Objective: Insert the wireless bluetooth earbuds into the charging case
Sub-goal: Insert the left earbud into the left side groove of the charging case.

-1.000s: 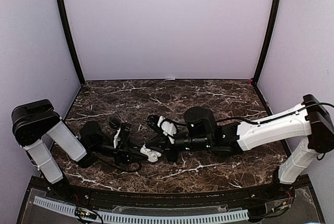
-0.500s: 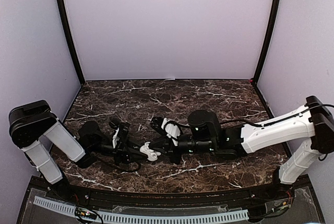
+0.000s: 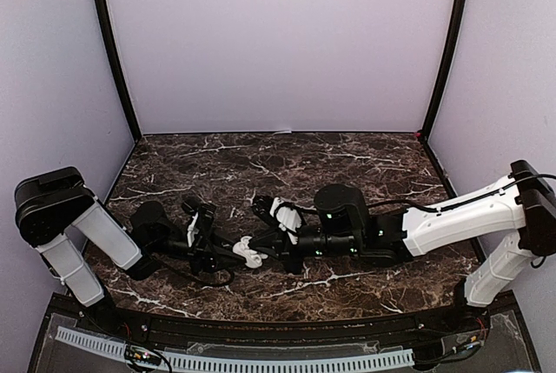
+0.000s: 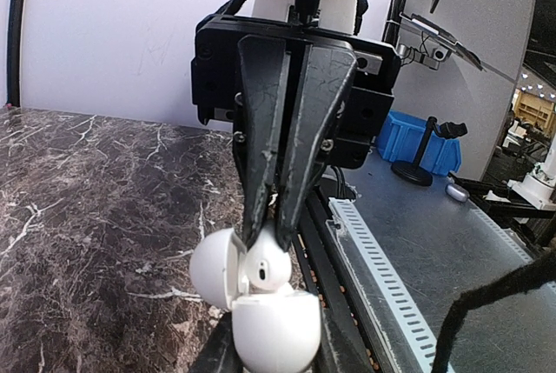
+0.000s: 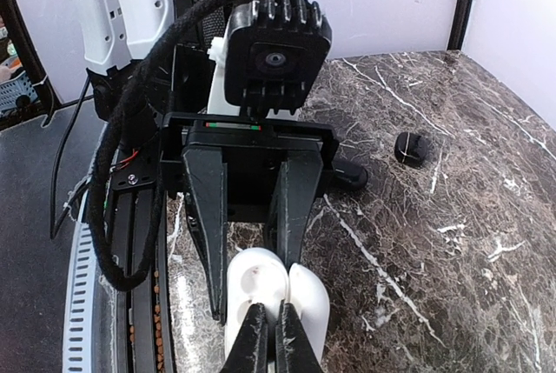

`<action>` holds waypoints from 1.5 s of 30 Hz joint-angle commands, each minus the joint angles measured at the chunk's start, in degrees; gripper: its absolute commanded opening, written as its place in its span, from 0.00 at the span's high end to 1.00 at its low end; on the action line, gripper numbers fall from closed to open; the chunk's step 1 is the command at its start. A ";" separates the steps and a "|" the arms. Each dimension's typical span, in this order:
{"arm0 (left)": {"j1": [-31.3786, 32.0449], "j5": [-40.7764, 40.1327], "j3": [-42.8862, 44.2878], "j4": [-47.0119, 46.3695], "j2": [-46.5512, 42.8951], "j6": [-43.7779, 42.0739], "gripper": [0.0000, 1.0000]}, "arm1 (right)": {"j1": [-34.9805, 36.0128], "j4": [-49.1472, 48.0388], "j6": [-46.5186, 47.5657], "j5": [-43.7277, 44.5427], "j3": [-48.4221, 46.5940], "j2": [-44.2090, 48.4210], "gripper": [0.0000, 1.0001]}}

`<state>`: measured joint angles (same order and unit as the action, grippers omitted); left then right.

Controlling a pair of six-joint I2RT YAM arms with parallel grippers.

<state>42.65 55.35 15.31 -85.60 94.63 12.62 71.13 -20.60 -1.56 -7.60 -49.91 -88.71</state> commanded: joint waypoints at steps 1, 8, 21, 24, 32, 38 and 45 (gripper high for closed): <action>0.33 0.29 -0.17 -2.19 -1.71 -0.45 0.87 | 0.60 -1.77 -0.16 -1.11 -2.13 -0.90 0.96; 0.32 0.46 0.05 -2.07 -1.41 -0.17 0.87 | 0.60 -1.20 -0.11 -1.98 -3.59 -2.15 0.96; 0.33 0.33 -0.27 -2.20 -1.95 -0.24 0.88 | 0.75 -0.76 -0.48 -1.72 -3.05 -2.33 0.93; 0.32 0.32 -0.27 -2.20 -1.93 -0.25 0.87 | 0.74 -0.88 -0.80 -1.74 -2.85 -2.30 0.91; 0.32 0.31 -0.24 -2.21 -1.67 -0.23 0.87 | 0.79 -1.88 -0.98 -1.05 -1.90 -0.83 0.82; 0.32 0.28 -0.24 -2.21 -1.64 -0.38 0.87 | 0.84 -2.54 -1.15 -0.35 -0.92 0.73 0.78; 0.32 0.31 -0.28 -2.20 -1.71 -0.34 0.87 | 0.71 -3.84 -1.55 1.18 0.80 2.88 0.70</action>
<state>42.65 55.22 15.31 -85.62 94.52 12.62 71.26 -21.10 -2.57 -8.23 -50.37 -88.29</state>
